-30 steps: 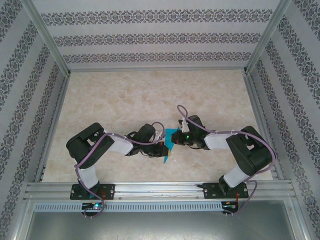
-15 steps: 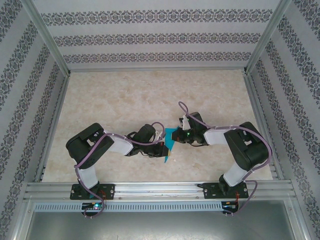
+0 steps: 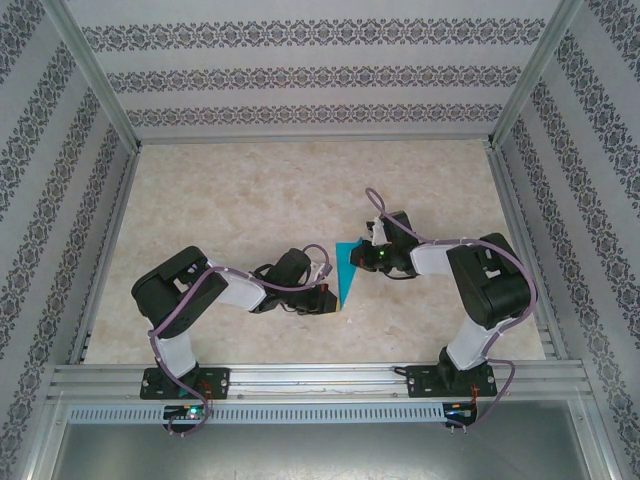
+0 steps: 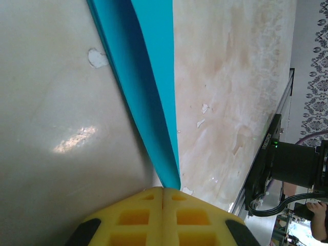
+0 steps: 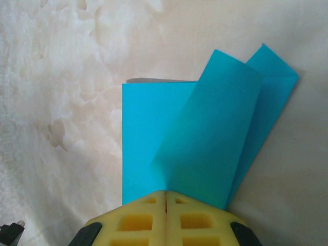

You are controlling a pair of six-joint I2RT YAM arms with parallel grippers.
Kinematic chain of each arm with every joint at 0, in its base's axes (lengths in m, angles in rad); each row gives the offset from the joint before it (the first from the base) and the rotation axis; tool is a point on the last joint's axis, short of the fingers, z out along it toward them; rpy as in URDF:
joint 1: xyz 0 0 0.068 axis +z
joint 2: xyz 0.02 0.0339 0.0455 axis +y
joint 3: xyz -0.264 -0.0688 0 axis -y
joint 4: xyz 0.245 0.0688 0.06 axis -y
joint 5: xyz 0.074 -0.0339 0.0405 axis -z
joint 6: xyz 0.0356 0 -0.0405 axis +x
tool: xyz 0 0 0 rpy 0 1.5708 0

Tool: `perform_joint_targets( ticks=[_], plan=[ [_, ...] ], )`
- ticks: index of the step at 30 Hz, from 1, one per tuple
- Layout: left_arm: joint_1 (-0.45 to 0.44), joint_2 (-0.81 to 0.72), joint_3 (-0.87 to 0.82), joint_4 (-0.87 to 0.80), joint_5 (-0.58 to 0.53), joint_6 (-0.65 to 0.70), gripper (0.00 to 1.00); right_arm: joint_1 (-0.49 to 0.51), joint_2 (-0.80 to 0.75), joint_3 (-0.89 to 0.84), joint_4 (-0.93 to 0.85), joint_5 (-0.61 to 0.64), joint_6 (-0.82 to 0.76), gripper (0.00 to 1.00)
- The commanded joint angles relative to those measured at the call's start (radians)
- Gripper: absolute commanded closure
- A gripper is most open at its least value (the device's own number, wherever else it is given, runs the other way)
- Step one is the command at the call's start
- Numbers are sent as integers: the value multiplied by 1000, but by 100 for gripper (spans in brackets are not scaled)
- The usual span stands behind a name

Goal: Fold a paper plane with a square sheet of paper (fold left side to right side)
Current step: Perform the fifth fold on the wing at the bottom-center of the table.

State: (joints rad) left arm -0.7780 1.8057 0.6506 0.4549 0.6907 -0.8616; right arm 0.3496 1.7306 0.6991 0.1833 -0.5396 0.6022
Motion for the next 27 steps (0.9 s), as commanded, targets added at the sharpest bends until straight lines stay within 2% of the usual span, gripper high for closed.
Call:
perform_joint_targets(
  ticks=[1, 4, 10, 13, 18, 27],
  plan=[
    [-4, 11, -67, -170, -74, 8, 100, 17, 35, 7, -85, 49, -33, 100],
    [13, -66, -65, -207, -71, 16, 100, 41, 28, -3, -103, 60, -26, 100],
    [64, -310, -16, -493, -166, 121, 100, 98, -34, -56, -107, 107, 28, 100],
    [76, -371, 17, -555, -162, 141, 100, 138, -66, -82, -105, 142, 79, 100],
    [71, -337, 60, -477, -63, 101, 100, 205, -123, -130, -93, 212, 193, 100],
    [27, -185, 135, -373, -19, 79, 100, 280, -180, -187, -44, 270, 309, 100]
  ],
)
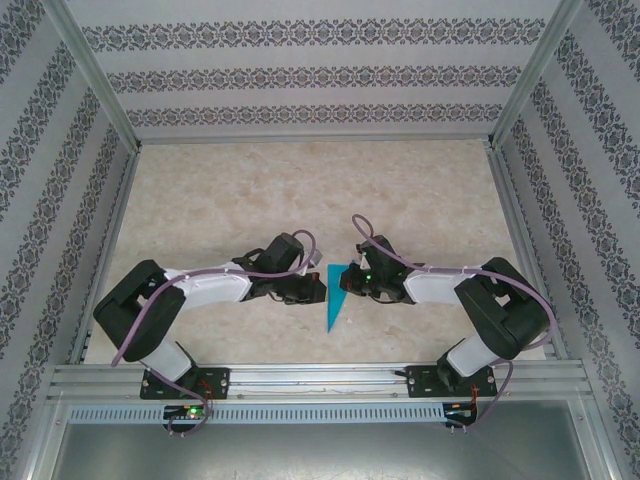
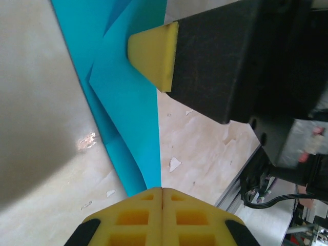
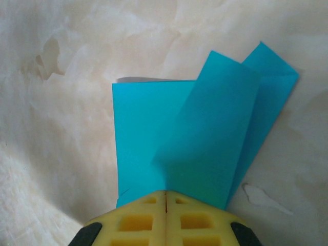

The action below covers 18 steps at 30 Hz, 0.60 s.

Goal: Fold a paper plane with a square sheet of paper (fold left side to right side)
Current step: Perform the fifth fold on the wing at the bottom-center of the table.

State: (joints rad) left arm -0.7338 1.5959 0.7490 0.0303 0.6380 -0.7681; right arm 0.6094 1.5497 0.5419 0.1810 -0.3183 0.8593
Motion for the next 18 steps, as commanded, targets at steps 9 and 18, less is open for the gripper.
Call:
perform_joint_targets(
  ticks=[9, 18],
  plan=[
    [-50, 110, 73, 75, 16, -13, 100, 53, 20, -18, -31, 54, 71, 100],
    [-50, 167, 60, -4, -122, 41, 100, 56, -6, -10, -20, 22, 45, 100]
  ],
)
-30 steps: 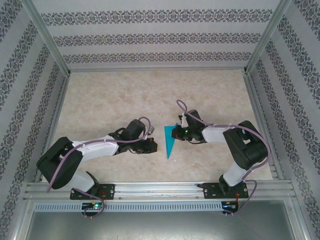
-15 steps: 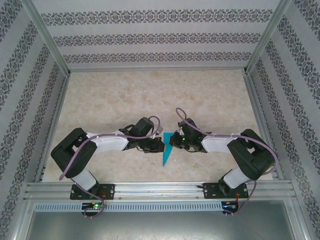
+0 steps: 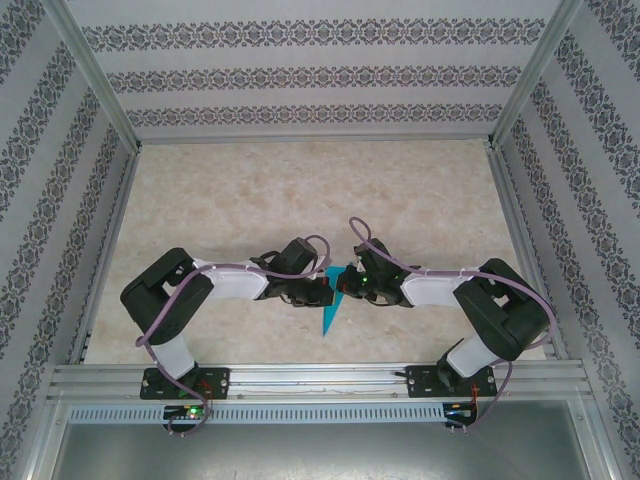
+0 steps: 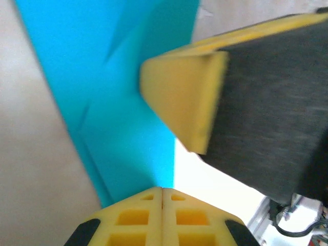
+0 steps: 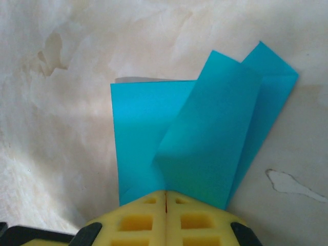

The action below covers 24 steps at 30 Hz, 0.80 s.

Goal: Fold a paper plane with a square sheet of paper (fold left side to right side)
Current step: Perform the fifth fold on the wing at the bottom-center of the table.

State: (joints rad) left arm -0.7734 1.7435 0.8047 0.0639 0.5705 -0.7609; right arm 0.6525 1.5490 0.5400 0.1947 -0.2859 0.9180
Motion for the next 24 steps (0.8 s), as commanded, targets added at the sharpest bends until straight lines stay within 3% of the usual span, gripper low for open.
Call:
perform_joint_targets(
  ticks=[1, 14, 24],
  plan=[
    [-10, 26, 1, -43, -63, 37, 100, 12, -9, -4, -35, -16, -21, 100],
    [-10, 53, -87, -48, -127, 34, 100, -69, -128, 49, -70, -75, -129, 100],
    [-11, 51, -87, -99, -170, 58, 100, -76, -22, 82, -49, -98, -153, 100]
  ],
)
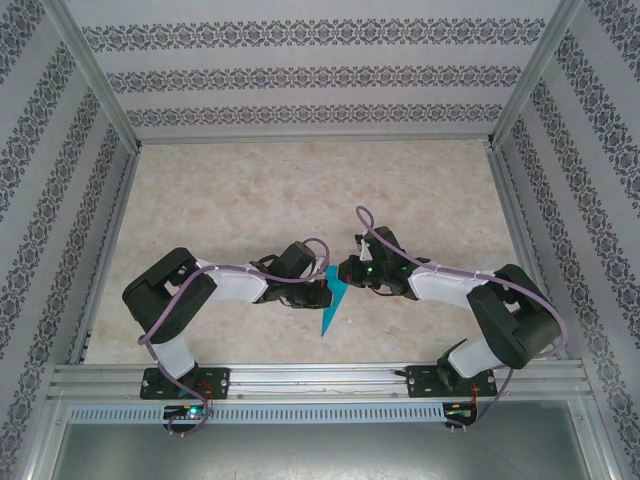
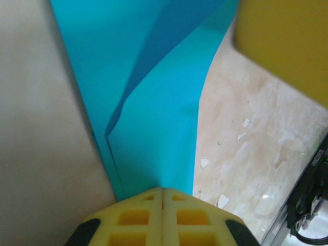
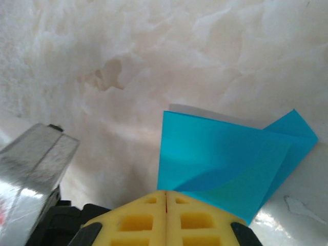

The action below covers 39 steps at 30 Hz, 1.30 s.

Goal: Fold a paper plane with a square sheet of paper (fold left side to right side)
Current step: Perform the fifth fold on the wing at the bottom-center of the table.

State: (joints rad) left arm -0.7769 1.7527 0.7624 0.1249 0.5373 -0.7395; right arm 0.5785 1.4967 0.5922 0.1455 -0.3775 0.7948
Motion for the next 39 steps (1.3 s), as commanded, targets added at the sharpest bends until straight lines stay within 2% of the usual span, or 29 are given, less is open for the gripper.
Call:
perform_joint_targets(
  ticks=[1, 15, 39],
  plan=[
    [-7, 42, -45, -165, -139, 40, 100, -4, 42, 33, 2, -5, -32, 100],
    [-7, 65, -56, -197, -158, 58, 100, -96, 188, 60, 26, -36, -88, 100],
    [-7, 83, -86, -190, -173, 57, 100, -253, 253, 118, 14, -95, -134, 100]
  ],
)
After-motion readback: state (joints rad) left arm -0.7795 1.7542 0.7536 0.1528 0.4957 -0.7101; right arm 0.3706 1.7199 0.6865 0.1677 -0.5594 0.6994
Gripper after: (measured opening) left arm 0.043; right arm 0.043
